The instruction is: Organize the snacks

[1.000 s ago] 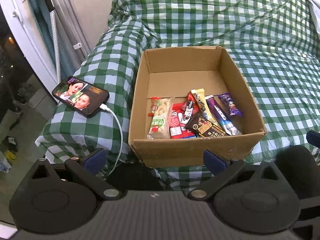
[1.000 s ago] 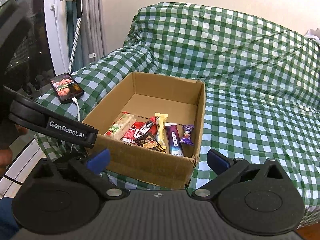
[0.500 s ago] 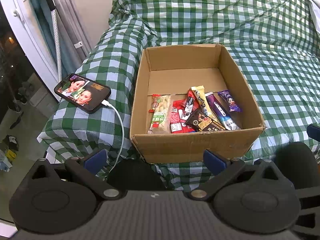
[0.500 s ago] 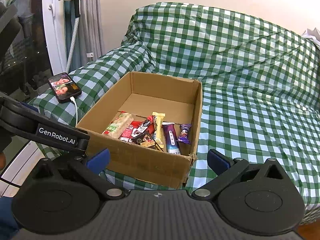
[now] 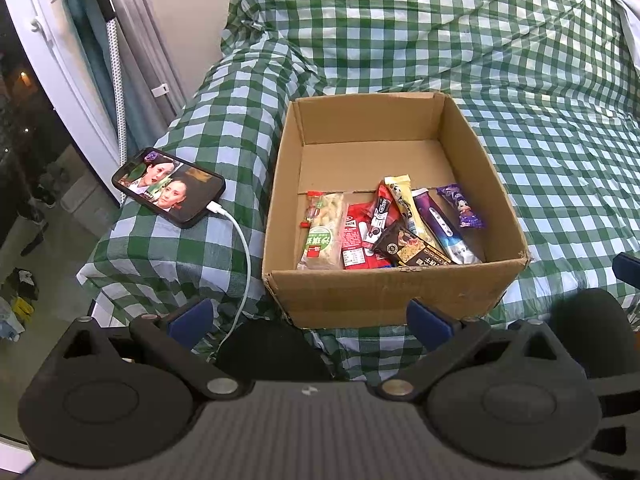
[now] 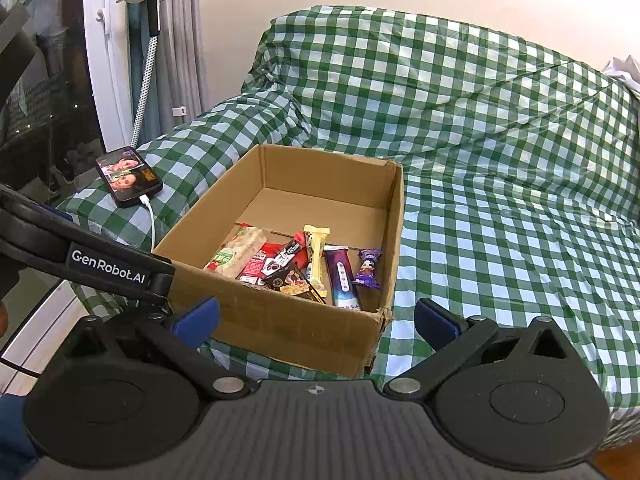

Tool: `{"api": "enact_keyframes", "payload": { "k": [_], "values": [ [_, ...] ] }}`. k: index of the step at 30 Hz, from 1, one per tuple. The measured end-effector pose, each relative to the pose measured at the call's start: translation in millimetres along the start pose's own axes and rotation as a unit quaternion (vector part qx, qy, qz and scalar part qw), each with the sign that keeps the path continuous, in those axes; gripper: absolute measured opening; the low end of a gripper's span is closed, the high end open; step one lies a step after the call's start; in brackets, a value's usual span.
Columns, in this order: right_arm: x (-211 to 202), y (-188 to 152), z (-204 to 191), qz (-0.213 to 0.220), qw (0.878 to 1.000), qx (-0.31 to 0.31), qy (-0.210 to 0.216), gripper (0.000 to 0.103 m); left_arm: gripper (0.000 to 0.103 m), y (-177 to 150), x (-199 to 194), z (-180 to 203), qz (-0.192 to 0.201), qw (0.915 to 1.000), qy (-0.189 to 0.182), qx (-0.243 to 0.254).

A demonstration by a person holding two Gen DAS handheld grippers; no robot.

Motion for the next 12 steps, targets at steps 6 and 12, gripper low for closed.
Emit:
{"api": "enact_keyframes", "payload": {
  "k": [6, 12],
  "values": [
    [0.2, -0.3, -0.4, 0.0, 1.0, 0.001, 0.0, 0.102, 0.103, -0.3, -0.1, 2.2, -0.002, 1.0, -0.001, 0.004],
    [0.4, 0.6, 1.7, -0.002, 1.0, 0.005, 0.0, 0.102, 0.103, -1.6, 0.1, 3.7, 0.002, 0.9999, 0.007, 0.007]
  ]
}}
Point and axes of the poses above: each gripper's, at about its wrist camera, not at the fingertips, and x roughly the way its jaws point, z to its right, y to its top, the point moved 1 cm from there along x, roughly the way its jaws point, and after that the axes turned 3 degrees about y, right-handed, at the moved point
